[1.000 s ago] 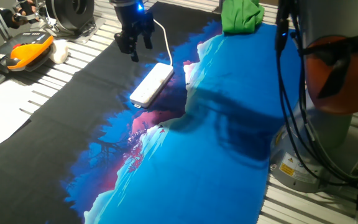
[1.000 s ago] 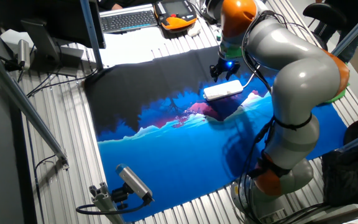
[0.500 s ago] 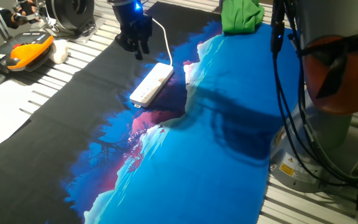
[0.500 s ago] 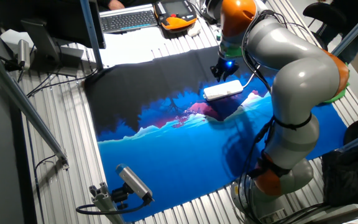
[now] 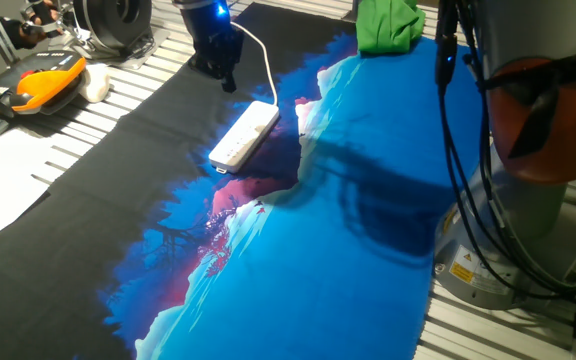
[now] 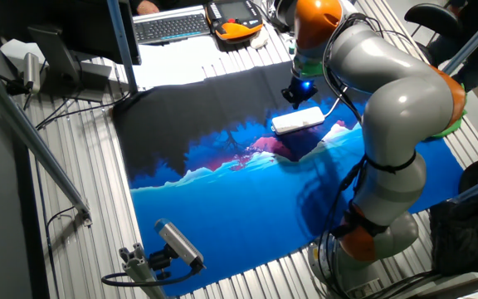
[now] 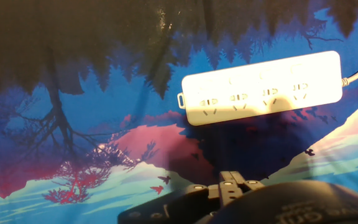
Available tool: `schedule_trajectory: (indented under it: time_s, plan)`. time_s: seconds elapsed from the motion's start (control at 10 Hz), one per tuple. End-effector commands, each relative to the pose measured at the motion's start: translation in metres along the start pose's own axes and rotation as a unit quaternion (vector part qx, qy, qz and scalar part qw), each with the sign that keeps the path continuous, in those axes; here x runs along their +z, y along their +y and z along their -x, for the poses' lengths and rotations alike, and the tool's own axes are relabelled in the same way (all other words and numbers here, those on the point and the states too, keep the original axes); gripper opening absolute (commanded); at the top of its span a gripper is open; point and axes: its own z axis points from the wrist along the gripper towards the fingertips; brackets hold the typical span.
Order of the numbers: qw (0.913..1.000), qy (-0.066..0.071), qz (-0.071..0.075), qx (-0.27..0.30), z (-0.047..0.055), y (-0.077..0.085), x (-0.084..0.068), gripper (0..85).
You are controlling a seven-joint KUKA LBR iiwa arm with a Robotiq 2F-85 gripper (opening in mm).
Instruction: Turn on the power strip by pressing the button
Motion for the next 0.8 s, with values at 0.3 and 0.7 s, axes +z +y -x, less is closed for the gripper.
schedule_trajectory:
  time_s: [0.3, 0.7]
  plan:
    - [0.9988, -0.023, 0.029, 0.033, 0.0002, 0.0001, -0.0012, 0.0]
    - [0.9865, 0.004, 0.074, 0.146, 0.0002, 0.0001, -0.0012, 0.0]
